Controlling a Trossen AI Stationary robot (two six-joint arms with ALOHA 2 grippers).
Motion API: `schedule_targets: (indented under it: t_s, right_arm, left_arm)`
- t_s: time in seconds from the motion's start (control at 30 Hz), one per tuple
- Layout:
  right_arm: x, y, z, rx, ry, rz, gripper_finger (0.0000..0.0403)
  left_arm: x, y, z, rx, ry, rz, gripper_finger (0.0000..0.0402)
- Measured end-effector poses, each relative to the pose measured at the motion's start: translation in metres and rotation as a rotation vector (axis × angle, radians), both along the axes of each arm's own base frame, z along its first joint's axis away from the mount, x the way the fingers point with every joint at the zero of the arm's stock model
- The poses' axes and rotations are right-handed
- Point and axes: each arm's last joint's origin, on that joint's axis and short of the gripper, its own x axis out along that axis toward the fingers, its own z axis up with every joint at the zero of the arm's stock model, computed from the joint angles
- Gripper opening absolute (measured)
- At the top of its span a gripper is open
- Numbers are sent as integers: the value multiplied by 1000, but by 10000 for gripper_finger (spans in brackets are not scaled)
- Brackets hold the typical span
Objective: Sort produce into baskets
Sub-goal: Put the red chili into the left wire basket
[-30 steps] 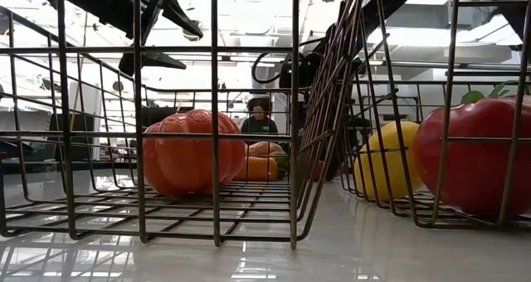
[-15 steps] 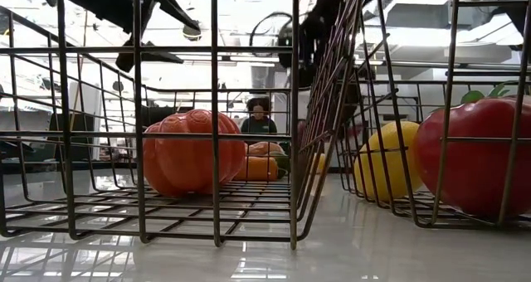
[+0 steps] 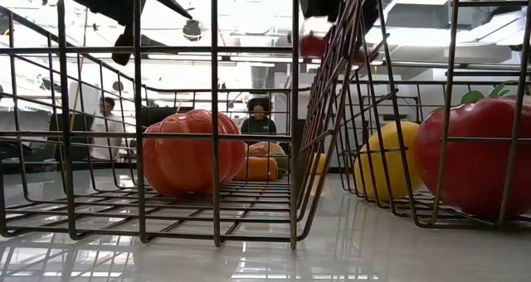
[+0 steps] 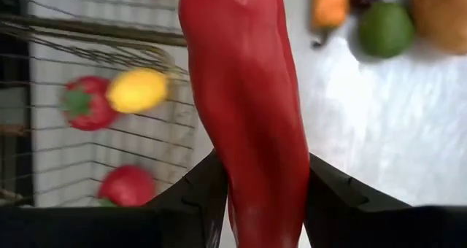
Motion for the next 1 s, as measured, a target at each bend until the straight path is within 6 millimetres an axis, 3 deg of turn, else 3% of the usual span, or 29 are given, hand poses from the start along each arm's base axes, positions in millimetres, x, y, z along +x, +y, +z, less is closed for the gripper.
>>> schedule_targets:
  t_s: [0.3, 0.67, 1.0]
  right_arm:
    - [-25, 35, 22, 167, -10, 19, 172]
    - [-69, 57, 0, 228, 72, -19, 172]
    - [-83, 76, -12, 263, 79, -85, 172]
  left_arm:
    - [0, 0, 1, 15, 0, -2, 324]
    - [0, 1, 4, 63, -12, 16, 324]
    - [0, 1, 4, 76, -6, 19, 324]
